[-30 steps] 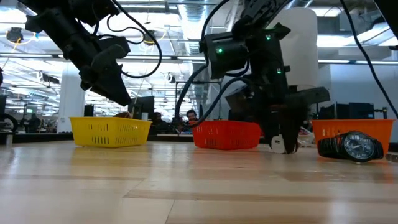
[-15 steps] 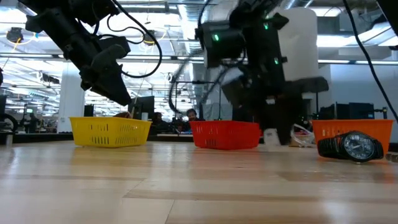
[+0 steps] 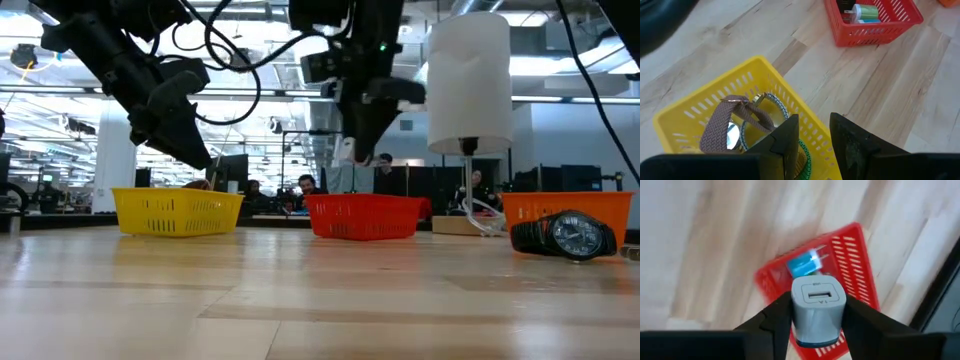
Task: Pick & Place Office items
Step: Put the white charger adapter into the red bin, then put the black watch into the yellow bin
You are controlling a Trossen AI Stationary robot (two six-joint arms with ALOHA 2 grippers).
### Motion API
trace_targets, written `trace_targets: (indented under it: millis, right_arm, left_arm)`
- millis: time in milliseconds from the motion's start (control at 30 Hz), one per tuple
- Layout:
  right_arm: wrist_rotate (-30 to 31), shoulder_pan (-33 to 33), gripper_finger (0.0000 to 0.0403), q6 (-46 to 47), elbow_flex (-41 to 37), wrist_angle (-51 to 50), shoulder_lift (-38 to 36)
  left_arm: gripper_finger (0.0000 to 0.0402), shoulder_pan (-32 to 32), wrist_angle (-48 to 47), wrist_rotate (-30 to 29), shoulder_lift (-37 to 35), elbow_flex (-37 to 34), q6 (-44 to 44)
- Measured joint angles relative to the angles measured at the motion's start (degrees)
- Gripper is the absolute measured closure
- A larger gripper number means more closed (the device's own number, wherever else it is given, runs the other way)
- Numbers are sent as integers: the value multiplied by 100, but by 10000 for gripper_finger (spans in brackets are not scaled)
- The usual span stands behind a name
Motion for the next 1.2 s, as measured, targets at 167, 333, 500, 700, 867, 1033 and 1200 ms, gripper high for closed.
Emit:
trace_targets:
  millis: [167, 333, 500, 700, 867, 1033, 1200]
  right_arm:
    - [-95, -477, 258, 311, -230, 2, 91]
    - [-97, -884, 277, 472, -361, 62, 262]
    - [-332, -1070, 253, 425, -406, -17, 452]
    - [-992, -1061, 239, 269, -403, -129, 423]
    - [-1011, -961, 250, 257, -401, -147, 422]
    - [-973, -930, 240, 311, -402, -213, 404]
    - [-976, -764, 230, 1052, -168, -798, 340]
  left_arm:
    - [298, 0, 2, 0, 0, 0, 0]
    - [298, 0, 0, 0, 0, 0, 4]
    - [298, 0, 0, 0, 0, 0, 4]
    - [298, 0, 0, 0, 0, 0, 4]
    - [298, 0, 0, 0, 0, 0, 4]
    - [298, 0, 0, 0, 0, 0, 0]
    - [298, 0, 0, 0, 0, 0, -1]
